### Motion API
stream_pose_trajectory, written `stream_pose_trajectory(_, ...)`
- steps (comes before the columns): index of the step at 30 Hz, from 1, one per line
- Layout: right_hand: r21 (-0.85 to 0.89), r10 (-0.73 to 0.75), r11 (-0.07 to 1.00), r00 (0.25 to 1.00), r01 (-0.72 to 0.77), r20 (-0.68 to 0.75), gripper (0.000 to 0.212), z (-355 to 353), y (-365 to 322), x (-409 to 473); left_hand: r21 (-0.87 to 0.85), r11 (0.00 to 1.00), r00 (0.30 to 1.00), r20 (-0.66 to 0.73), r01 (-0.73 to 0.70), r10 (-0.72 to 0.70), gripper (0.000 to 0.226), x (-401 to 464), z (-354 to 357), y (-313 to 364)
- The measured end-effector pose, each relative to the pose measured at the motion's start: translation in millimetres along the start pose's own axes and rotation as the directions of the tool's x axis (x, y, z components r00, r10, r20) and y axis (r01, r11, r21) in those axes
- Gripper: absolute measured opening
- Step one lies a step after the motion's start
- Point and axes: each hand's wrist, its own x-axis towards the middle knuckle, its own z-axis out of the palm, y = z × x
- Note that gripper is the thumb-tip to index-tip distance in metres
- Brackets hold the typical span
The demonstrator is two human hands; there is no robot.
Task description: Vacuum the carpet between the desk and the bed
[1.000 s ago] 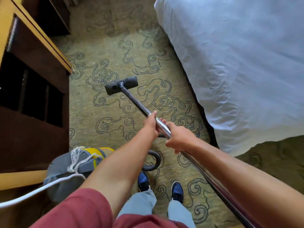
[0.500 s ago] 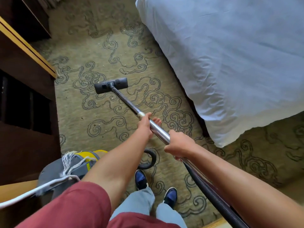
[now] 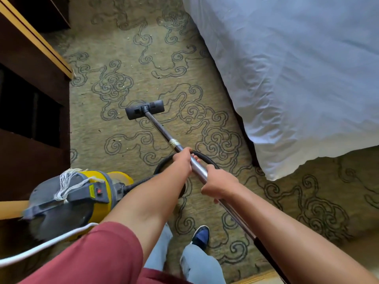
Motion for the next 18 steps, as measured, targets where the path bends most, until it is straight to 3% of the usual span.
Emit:
stream_pose_trajectory(3, 0.03, -0.005, 1.0, 1.0, 0.005, 0.0, 0.029, 6, 12, 9, 0.041, 0.999, 1.0, 0.017, 0.001, -0.001, 0.008, 16, 7, -2)
stream_pose_trajectory(8, -0.015, 0.012, 1.0, 1.0, -0.012, 0.004, 0.044, 28, 25, 28, 0.122, 0.991, 0.999, 0.018, 0.045, -0.047, 0.008, 56, 10, -6)
stream_pose_trajectory(18, 0.154, 0.065, 0.986, 0.997, -0.07, 0.037, 0.034, 42, 2, 90, 0.202, 0.971, 0.988, 0.063, 0.128, -0.143, 0.01, 125, 8, 5)
